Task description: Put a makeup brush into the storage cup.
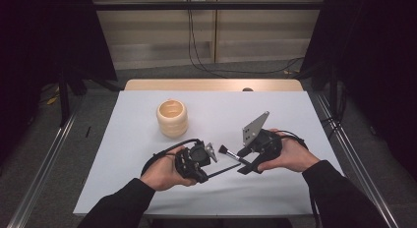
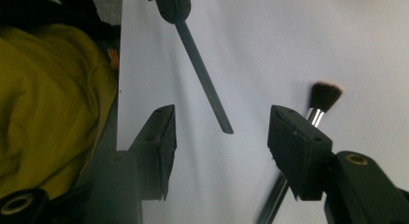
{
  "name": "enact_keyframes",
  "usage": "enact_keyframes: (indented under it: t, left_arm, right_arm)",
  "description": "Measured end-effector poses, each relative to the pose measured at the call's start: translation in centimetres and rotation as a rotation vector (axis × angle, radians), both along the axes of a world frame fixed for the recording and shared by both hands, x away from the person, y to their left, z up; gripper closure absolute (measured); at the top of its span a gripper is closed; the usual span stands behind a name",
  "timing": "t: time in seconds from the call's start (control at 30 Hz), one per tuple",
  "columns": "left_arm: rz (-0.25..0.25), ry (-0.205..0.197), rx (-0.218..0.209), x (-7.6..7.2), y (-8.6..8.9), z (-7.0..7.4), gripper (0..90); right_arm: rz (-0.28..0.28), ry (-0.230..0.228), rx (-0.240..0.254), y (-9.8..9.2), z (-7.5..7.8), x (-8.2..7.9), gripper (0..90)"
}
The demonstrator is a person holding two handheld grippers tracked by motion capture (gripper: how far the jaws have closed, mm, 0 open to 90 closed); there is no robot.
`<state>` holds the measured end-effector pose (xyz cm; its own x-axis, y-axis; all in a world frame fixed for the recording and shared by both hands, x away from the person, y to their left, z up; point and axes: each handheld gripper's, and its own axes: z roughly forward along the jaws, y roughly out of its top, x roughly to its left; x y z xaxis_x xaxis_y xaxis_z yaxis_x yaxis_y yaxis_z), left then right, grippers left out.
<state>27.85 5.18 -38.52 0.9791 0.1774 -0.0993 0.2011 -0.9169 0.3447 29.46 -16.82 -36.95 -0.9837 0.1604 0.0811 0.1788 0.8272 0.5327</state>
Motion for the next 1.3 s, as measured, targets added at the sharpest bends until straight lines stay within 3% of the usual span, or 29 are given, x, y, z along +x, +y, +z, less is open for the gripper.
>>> enact_keyframes:
  t: [0.03,0.1,0.13,0.23,0.3,0.4,0.53,0.57,0.63,0.7,0.73,0.83,0.9,0.97,1.0,1.1,1.13,1.23,1.27,1.3]
  left_arm:
    - [-0.017,0.009,0.014,0.1,0.0,0.1,84.5]
    - [0.009,0.009,-0.005,-0.1,-0.1,-0.1,84.5]
    - [-0.003,0.009,0.012,0.0,-0.1,0.0,84.5]
    - [0.003,0.002,0.003,-0.1,-0.2,-0.1,84.5]
    - [-0.024,-0.005,0.016,0.0,-0.3,-0.1,84.5]
    - [-0.015,0.010,0.007,-0.1,-0.4,-0.1,84.5]
    - [-0.009,-0.004,0.003,-0.2,-0.6,-0.3,84.5]
    - [-0.033,-0.010,0.018,-0.1,-0.6,-0.3,84.4]
    - [-0.016,-0.004,0.004,-0.3,-0.6,-0.4,84.4]
    - [-0.021,0.007,0.009,-0.3,-0.7,-0.3,84.5]
    - [-0.050,0.010,0.030,-0.1,-0.7,-0.2,84.4]
    - [-0.054,0.010,0.030,-0.1,-0.7,-0.2,84.4]
    - [-0.024,-0.005,-0.001,-0.4,-0.7,-0.5,84.4]
    - [-0.028,-0.009,0.006,-0.3,-0.7,-0.5,84.4]
    - [-0.044,0.017,0.009,-0.2,-0.7,-0.5,84.3]
    - [-0.060,-0.011,0.021,-0.2,-0.7,-0.6,83.9]
    - [-0.035,-0.007,-0.003,-0.3,-0.7,-0.7,83.7]
    - [-0.060,0.007,-0.004,-0.1,-0.5,-0.6,83.1]
    - [-0.084,-0.005,0.014,0.0,-0.4,-0.5,83.1]
    - [-0.063,0.000,-0.016,-0.1,-0.4,-0.7,83.1]
  right_arm:
    - [0.015,-0.005,-0.007,0.2,-0.1,0.0,44.3]
    - [0.027,0.011,-0.025,0.7,-0.3,-0.1,45.2]
    - [0.038,0.015,-0.039,0.9,-0.4,-0.1,46.3]
    - [0.049,0.029,-0.075,1.4,-0.8,-0.1,50.3]
    - [0.050,0.030,-0.080,1.6,-1.0,0.1,54.3]
    - [0.053,0.033,-0.076,1.8,-1.2,0.4,59.7]
    - [0.070,0.059,-0.099,2.3,-1.5,0.4,65.3]
    - [0.089,0.054,-0.096,2.5,-1.7,0.5,66.5]
    - [0.096,0.062,-0.101,2.7,-1.8,0.4,69.6]
    - [0.098,0.066,-0.104,2.9,-2.0,0.4,71.5]
    - [0.116,0.063,-0.099,3.0,-2.1,0.4,73.0]
    - [0.126,0.062,-0.102,3.2,-2.2,0.3,78.1]
    - [0.125,0.064,-0.101,3.3,-2.3,0.2,80.4]
    - [0.130,0.066,-0.101,3.3,-2.5,0.1,81.4]
    - [0.141,0.065,-0.104,3.3,-2.5,0.1,82.0]
    - [0.164,0.065,-0.100,3.3,-2.6,0.1,83.4]
    - [0.165,0.063,-0.098,3.3,-2.7,0.0,83.7]
    - [0.170,0.074,-0.084,3.1,-2.7,-0.1,84.8]
    - [0.169,0.078,-0.082,3.1,-2.7,-0.1,84.8]
    - [0.168,0.080,-0.080,3.0,-2.7,-0.1,84.9]
